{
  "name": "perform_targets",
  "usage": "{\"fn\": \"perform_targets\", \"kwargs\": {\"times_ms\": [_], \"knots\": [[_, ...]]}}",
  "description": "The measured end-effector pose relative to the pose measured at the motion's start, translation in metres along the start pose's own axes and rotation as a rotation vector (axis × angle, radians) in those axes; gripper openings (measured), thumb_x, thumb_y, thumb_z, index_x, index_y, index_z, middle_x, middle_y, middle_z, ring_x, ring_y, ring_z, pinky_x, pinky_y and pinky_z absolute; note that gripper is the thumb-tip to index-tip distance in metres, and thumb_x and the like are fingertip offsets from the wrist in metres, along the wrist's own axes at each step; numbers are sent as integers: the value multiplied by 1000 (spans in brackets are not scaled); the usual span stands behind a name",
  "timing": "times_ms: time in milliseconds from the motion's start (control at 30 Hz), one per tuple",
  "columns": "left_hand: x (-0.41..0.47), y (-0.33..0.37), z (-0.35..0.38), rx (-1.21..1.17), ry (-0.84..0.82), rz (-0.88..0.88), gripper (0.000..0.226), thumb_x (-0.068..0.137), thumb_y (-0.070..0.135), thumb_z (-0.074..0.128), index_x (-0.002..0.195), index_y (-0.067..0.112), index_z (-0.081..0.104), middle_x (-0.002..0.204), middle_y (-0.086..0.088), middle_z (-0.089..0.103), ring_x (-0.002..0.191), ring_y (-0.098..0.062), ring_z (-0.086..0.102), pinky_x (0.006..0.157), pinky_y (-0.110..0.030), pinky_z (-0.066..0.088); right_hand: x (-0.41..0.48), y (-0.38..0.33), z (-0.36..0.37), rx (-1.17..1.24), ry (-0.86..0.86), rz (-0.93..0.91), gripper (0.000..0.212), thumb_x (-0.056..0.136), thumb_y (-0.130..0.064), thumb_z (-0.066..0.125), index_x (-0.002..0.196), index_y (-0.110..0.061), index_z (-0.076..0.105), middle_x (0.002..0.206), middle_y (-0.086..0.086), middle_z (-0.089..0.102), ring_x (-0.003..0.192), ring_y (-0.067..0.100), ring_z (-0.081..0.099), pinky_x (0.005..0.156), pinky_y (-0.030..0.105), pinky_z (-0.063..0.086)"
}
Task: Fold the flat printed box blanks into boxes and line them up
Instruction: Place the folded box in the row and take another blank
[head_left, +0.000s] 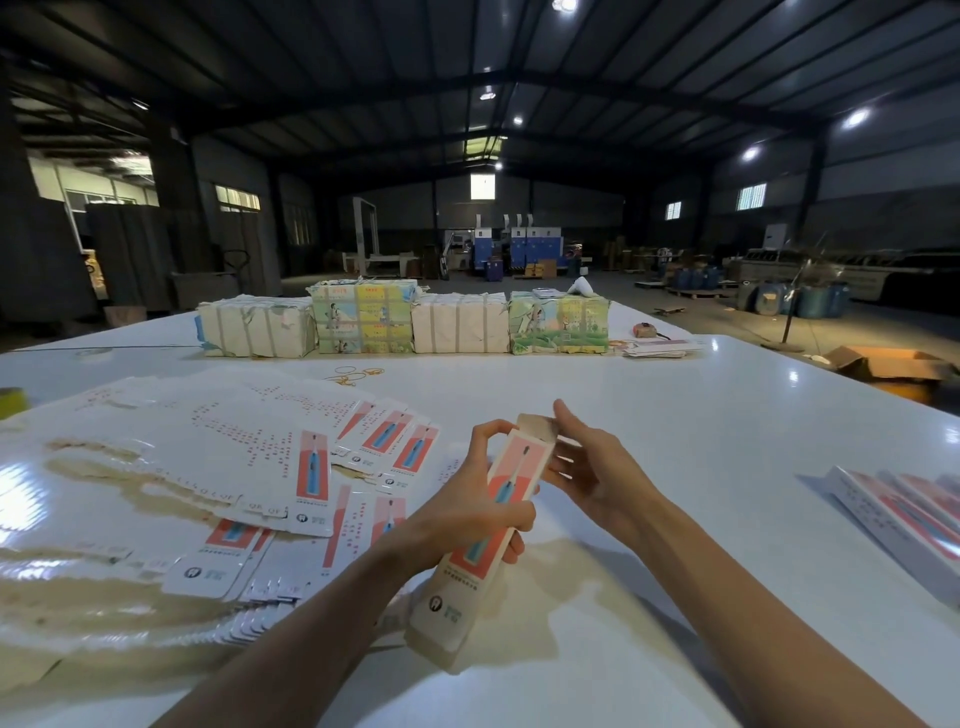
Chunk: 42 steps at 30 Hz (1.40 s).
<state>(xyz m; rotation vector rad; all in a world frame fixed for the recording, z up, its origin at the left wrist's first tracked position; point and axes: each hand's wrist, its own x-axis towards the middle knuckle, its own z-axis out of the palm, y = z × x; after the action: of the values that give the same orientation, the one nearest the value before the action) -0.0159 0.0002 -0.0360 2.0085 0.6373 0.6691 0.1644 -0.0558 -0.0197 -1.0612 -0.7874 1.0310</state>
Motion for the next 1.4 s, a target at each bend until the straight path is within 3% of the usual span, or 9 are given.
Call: {"fn": "perform_targets", "kwargs": {"times_ms": [167, 333, 533, 700, 833, 1033, 1200, 1400], "knots": [[-1, -2, -2, 10, -1, 19, 92, 77, 24, 82, 120, 78, 21, 115, 4, 60, 74, -17, 79, 56, -21, 59, -1, 1, 1, 16, -13, 14, 18, 98, -25, 74, 97, -13, 87, 109, 12, 81, 102, 24, 79, 76, 31, 63], [0, -4, -1, 3, -12, 30, 91, 77, 20, 82, 126, 69, 24, 114, -3, 61, 74, -24, 79, 58, -25, 60, 1, 3, 2, 19, -5, 12, 12, 94, -12, 75, 95, -11, 87, 107, 14, 81, 91, 20, 80, 72, 28, 63], [1, -6, 0, 21, 2, 50, 91, 78, 21, 83, 121, 74, 22, 113, 2, 59, 73, -17, 79, 55, -20, 58, 2, 4, 2, 17, 32, 7, 15, 95, -11, 73, 90, -12, 87, 103, 12, 81, 89, 22, 80, 68, 29, 63], [1, -10, 2, 22, 9, 55, 96, 77, 20, 84, 129, 69, 20, 111, 4, 58, 73, -19, 79, 55, -22, 59, 1, 6, 1, 10, 50, 9, 16, 96, -10, 71, 90, -10, 87, 102, 14, 81, 83, 19, 80, 66, 27, 62], [5, -16, 4, -18, 11, 24, 105, 74, 21, 85, 140, 69, 18, 115, -2, 59, 72, -28, 79, 58, -31, 62, -1, 6, 0, -45, 16, -15, 18, 97, -11, 69, 91, -10, 87, 102, 14, 81, 89, 20, 80, 71, 25, 62], [10, -23, 2, -57, 54, 3, 98, 72, 24, 85, 137, 69, 25, 110, -6, 63, 71, -29, 79, 56, -34, 63, -2, 8, 4, -91, -57, -80, 26, 103, -13, 61, 102, -14, 86, 107, 14, 81, 101, 25, 78, 80, 26, 63], [16, -25, -1, -189, 129, 13, 98, 73, 15, 84, 134, 67, 28, 112, -11, 62, 72, -31, 78, 57, -35, 63, -4, 16, 12, -196, -40, -217, 23, 100, -11, 71, 122, -15, 76, 110, 5, 81, 105, 24, 77, 92, 37, 63], [19, -32, -2, -144, 160, -43, 99, 69, 20, 87, 132, 69, 29, 108, -2, 65, 71, -28, 79, 54, -34, 63, -8, 17, 11, -338, -4, -303, 17, 97, -13, 75, 113, -14, 79, 109, 0, 81, 105, 22, 77, 96, 44, 63]]}}
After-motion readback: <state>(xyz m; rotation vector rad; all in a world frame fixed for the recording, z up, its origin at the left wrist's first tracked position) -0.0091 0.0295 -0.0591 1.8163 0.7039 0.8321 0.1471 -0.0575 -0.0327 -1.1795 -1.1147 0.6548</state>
